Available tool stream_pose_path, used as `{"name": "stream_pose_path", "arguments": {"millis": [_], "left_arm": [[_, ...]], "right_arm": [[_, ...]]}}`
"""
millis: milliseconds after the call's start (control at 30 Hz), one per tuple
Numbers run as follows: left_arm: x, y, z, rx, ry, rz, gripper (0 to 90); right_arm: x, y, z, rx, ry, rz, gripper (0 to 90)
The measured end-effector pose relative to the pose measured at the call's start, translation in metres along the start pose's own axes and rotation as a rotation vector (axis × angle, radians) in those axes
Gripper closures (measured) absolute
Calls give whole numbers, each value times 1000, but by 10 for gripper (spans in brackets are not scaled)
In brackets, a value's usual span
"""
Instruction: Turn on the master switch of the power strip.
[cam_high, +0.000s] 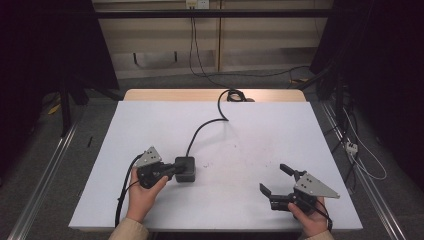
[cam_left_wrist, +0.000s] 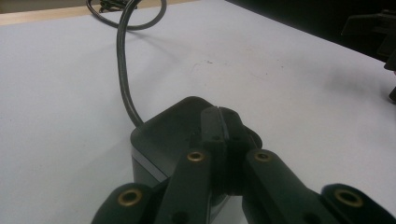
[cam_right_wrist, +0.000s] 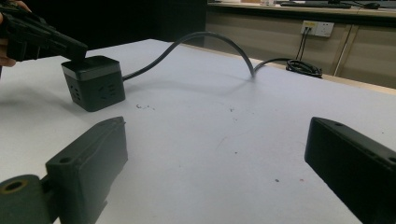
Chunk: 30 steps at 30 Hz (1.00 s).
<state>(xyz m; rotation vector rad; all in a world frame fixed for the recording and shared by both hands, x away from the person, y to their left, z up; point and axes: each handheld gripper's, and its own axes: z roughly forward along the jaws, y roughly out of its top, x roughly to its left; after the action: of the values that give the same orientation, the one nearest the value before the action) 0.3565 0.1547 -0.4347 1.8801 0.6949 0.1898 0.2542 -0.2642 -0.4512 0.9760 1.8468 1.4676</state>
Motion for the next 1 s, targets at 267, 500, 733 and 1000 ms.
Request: {"name": "stream_pose_path", "arguments": {"millis": [267, 500, 733, 1000], "left_arm": [[0, 0, 0, 0, -1, 2, 900], [0, 0, 0, 0, -4, -2, 900], [1, -1, 0, -1, -7, -8, 900], [1, -1, 0, 2, -6, -8, 900]], "right_arm": [[0, 0, 0, 0, 0, 0, 52], [0, 0, 0, 0, 1, 0, 52], [1, 0, 0, 0, -1, 0, 52], [0, 0, 0, -1, 0, 0, 52]]}}
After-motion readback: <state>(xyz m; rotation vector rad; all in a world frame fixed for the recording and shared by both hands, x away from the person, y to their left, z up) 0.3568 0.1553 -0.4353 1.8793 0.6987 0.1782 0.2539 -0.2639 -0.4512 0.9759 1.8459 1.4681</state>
